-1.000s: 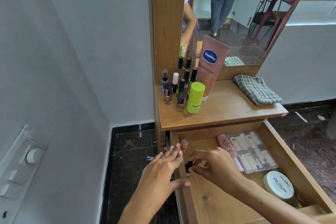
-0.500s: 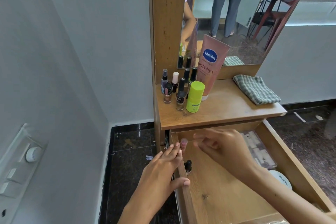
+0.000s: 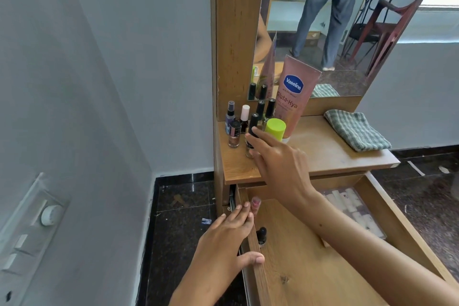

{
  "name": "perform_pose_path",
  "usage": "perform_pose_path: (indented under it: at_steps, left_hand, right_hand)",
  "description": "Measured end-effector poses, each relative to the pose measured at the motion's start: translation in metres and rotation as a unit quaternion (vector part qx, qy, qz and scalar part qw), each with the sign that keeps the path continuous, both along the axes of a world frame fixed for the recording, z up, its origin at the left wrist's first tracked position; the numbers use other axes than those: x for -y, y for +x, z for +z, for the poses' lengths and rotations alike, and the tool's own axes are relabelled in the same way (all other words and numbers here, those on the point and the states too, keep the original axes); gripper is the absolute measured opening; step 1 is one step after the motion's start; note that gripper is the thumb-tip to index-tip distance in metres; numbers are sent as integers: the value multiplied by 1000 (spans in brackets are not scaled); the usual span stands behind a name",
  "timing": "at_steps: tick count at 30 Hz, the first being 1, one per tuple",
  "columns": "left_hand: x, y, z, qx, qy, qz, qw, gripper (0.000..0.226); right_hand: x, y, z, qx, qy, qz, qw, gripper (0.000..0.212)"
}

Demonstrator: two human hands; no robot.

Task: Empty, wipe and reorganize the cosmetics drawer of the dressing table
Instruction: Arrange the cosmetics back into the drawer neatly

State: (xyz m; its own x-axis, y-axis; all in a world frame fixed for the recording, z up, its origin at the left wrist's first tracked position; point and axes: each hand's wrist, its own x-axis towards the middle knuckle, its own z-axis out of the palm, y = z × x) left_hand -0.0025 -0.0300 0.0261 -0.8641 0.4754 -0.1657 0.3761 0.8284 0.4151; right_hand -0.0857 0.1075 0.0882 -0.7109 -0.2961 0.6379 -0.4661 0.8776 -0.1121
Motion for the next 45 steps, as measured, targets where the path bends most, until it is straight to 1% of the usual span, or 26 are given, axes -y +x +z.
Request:
perform_pose_path:
  at_steps: [4,8,12,14,17,20,22,25,34,45]
  left_hand:
    - [1,1,0,-4,7,1,1000,81]
    - [2,3,-1,-17,24,8,1000,80]
    - [3,5,1,-27,32,11,999,80]
    - [2,6,1,-27,30,15,999,79]
    - [2,7,-1,-41,46,23,998,79]
    - [2,8,-1,-44,54,27,997,81]
    - [2,9,0,-47,56,27,997,81]
    - [2,10,1,-45,60,32,997,81]
    - [2,9,2,-43,59,31,997,81]
    - [2,9,1,-43,56,32,997,80]
  right_hand:
    - [-4,-1,4,23,-3,37,999,28]
    - [-13,7,12,107,-22,78,991,26]
    - [-42,34,16,181,-50,116,975,26]
    - [-60,49,13,219,-56,108,968,26]
    - [-76,65,-5,259,-36,77,962,27]
    - [-77,75,-28,298,-9,40,954,28]
    - [-74,78,-40,327,9,13,945,24]
    - [-68,75,-48,356,32,2,934,24]
    - [-64,71,-52,379,60,-8,923,25]
    - [-62,78,-49,385,62,-4,921,26]
